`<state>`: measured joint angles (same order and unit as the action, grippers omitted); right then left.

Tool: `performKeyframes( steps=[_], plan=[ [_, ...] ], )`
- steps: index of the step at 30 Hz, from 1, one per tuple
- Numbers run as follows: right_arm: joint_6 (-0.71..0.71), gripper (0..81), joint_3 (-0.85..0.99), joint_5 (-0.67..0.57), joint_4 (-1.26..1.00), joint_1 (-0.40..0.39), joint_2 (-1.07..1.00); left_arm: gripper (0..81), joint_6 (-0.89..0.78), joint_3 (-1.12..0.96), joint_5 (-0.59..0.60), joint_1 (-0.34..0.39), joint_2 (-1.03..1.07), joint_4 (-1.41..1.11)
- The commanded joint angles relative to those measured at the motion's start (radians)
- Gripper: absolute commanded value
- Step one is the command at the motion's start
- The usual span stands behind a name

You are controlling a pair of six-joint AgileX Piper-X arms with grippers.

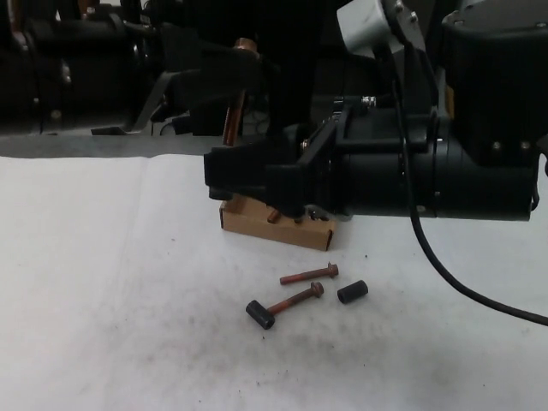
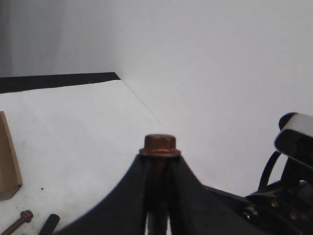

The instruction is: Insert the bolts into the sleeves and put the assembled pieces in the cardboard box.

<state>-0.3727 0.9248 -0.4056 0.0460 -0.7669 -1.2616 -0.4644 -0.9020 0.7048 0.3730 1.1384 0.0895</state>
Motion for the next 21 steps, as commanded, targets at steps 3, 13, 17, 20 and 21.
performKeyframes(
  steps=[3, 13, 17, 20, 21],
  plan=[
    [0.022, 0.3, 0.010, -0.005, 0.017, -0.001, 0.003, 0.8, 0.009, 0.000, 0.008, -0.004, -0.015, -0.011],
    [0.024, 0.3, 0.010, 0.000, 0.017, 0.026, 0.003, 0.8, -0.002, 0.000, 0.008, -0.004, -0.015, -0.011],
    [0.022, 0.3, 0.017, 0.000, 0.017, 0.034, 0.003, 0.8, -0.002, 0.000, 0.008, -0.004, -0.015, -0.011],
    [0.021, 0.3, 0.022, 0.000, 0.015, 0.035, 0.003, 0.8, -0.001, 0.000, 0.004, -0.002, -0.015, -0.011],
    [0.021, 0.3, 0.022, 0.000, 0.014, 0.038, 0.003, 0.8, -0.003, 0.000, 0.004, -0.002, -0.015, -0.011]
  ],
)
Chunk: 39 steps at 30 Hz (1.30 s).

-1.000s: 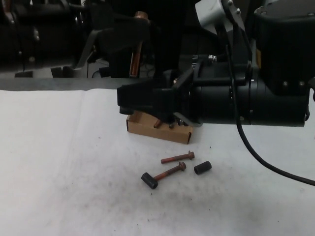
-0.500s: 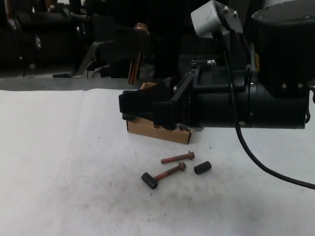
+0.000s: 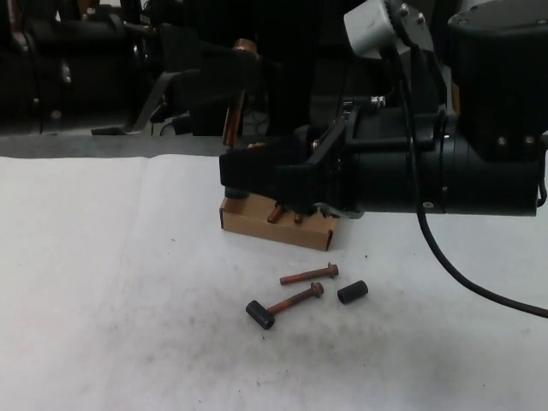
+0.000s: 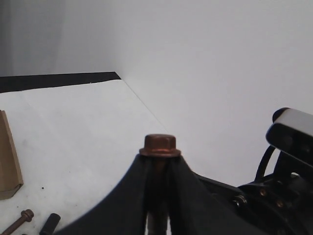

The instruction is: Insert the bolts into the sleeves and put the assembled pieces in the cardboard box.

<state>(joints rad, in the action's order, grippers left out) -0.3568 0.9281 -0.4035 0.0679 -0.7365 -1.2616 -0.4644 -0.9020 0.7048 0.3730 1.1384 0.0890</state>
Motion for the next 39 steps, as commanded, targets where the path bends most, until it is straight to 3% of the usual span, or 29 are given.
performKeyframes(
  steps=[1, 16, 27, 39],
  plan=[
    [0.005, 0.3, 0.019, -0.002, -0.008, 0.009, 0.003, 0.8, -0.007, 0.000, 0.004, -0.002, -0.015, -0.010],
    [-0.003, 0.3, 0.019, -0.002, -0.014, 0.008, 0.003, 0.8, -0.044, 0.000, 0.034, 0.001, -0.015, -0.027],
    [-0.025, 0.3, 0.020, -0.002, -0.044, 0.008, 0.003, 0.8, -0.022, 0.000, 0.004, 0.046, -0.015, -0.025],
    [-0.026, 0.3, 0.020, 0.024, -0.035, 0.010, 0.003, 0.8, 0.008, 0.000, -0.003, 0.008, -0.015, -0.015]
  ],
)
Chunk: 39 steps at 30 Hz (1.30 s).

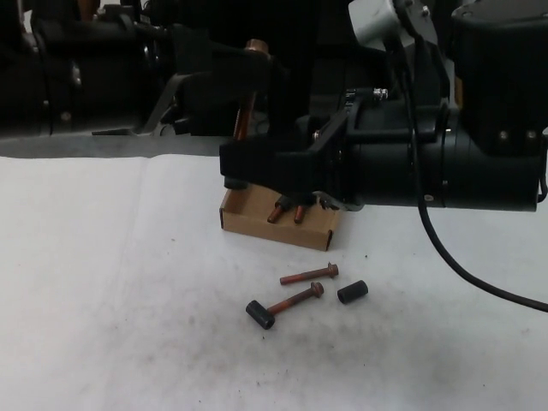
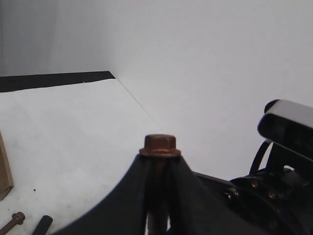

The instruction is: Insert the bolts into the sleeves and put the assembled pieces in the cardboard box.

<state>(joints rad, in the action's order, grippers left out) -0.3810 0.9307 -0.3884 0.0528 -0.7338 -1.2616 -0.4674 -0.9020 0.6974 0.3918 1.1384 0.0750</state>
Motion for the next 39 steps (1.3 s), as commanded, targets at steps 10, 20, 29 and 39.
performKeyframes(
  steps=[10, 20, 29, 39],
  plan=[
    [-0.002, 0.3, 0.020, 0.059, -0.020, 0.010, 0.003, 0.8, 0.019, 0.000, 0.006, -0.011, -0.015, -0.001],
    [-0.033, 0.3, 0.023, 0.072, -0.020, 0.041, 0.003, 0.8, 0.056, 0.000, 0.008, -0.011, -0.015, 0.049],
    [-0.001, 0.3, 0.023, 0.028, -0.020, 0.041, 0.003, 0.8, 0.094, 0.000, 0.082, -0.011, -0.015, 0.077],
    [0.030, 0.3, 0.023, -0.021, -0.020, 0.041, 0.003, 0.8, 0.173, 0.000, 0.111, -0.011, -0.015, 0.170]
  ],
)
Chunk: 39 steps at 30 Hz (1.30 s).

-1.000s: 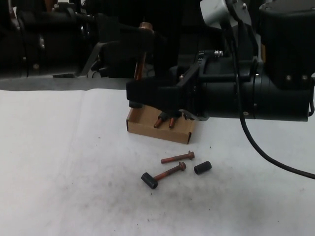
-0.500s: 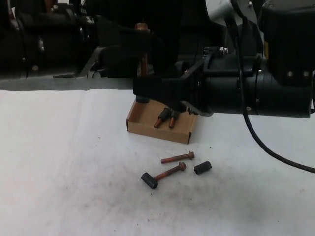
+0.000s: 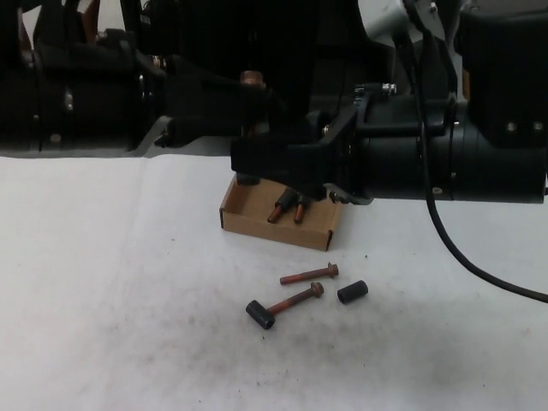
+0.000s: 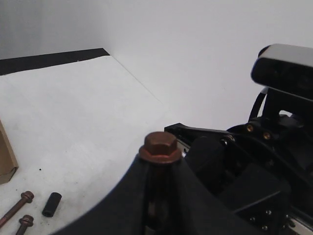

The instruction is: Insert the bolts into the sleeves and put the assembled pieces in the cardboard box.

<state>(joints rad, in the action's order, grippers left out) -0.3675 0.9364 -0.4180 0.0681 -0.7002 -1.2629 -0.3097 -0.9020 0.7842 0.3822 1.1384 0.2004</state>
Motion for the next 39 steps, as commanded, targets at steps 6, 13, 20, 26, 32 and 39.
performKeyframes(
  steps=[6, 13, 20, 26, 32, 39],
  plan=[
    [0.016, 0.3, 0.017, 0.009, -0.035, 0.007, 0.005, 2.7, 0.041, 0.000, 0.029, -0.001, -0.015, 0.057],
    [0.016, 0.3, 0.017, 0.009, -0.035, 0.007, 0.005, 49.0, -0.006, 0.000, 0.049, -0.001, -0.015, 0.057],
    [0.016, 0.3, 0.017, 0.009, -0.035, 0.007, 0.005, 54.1, -0.053, 0.000, 0.047, -0.001, -0.015, 0.035],
    [0.040, 0.3, 0.017, 0.047, 0.044, 0.015, 0.005, 54.1, -0.057, 0.000, 0.047, -0.051, -0.047, 0.050],
    [0.054, 0.3, 0.038, 0.066, 0.062, 0.091, -0.063, 54.1, -0.057, 0.000, 0.005, -0.153, -0.186, 0.159],
    [0.054, 0.3, 0.238, 0.066, 0.087, 0.193, -0.306, 54.1, -0.041, 0.000, -0.069, -0.259, -0.374, 0.383]
  ],
)
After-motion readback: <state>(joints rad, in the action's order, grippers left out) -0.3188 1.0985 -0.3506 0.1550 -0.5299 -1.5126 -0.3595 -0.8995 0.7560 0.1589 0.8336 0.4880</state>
